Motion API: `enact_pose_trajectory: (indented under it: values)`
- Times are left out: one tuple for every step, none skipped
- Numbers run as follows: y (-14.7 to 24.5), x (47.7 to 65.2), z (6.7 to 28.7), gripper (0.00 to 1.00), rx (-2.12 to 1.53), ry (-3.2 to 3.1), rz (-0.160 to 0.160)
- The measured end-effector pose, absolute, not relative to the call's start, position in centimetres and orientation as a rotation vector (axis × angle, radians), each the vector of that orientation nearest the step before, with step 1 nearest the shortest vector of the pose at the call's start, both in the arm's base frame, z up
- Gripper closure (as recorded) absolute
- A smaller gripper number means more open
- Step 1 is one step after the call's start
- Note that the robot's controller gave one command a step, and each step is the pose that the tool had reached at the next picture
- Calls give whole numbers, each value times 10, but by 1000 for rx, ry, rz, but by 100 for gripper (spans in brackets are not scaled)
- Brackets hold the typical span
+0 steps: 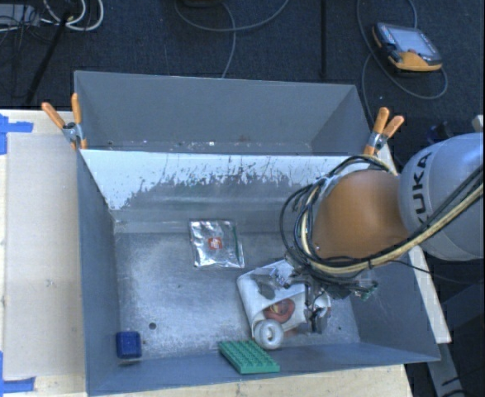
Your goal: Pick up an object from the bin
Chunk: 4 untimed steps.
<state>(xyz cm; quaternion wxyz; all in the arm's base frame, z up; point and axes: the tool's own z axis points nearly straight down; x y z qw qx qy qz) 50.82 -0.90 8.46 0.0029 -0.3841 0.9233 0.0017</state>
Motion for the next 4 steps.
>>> enact_pose_trajectory:
  values:
    - [-8, 500, 74, 0, -863, 2999, 5]
    - [-9, 502, 76, 100, -861, 2995, -3]
    - [-12, 495, 71, 0, -868, 3021, -1]
    - [-87, 492, 72, 0, -864, 3010, 0]
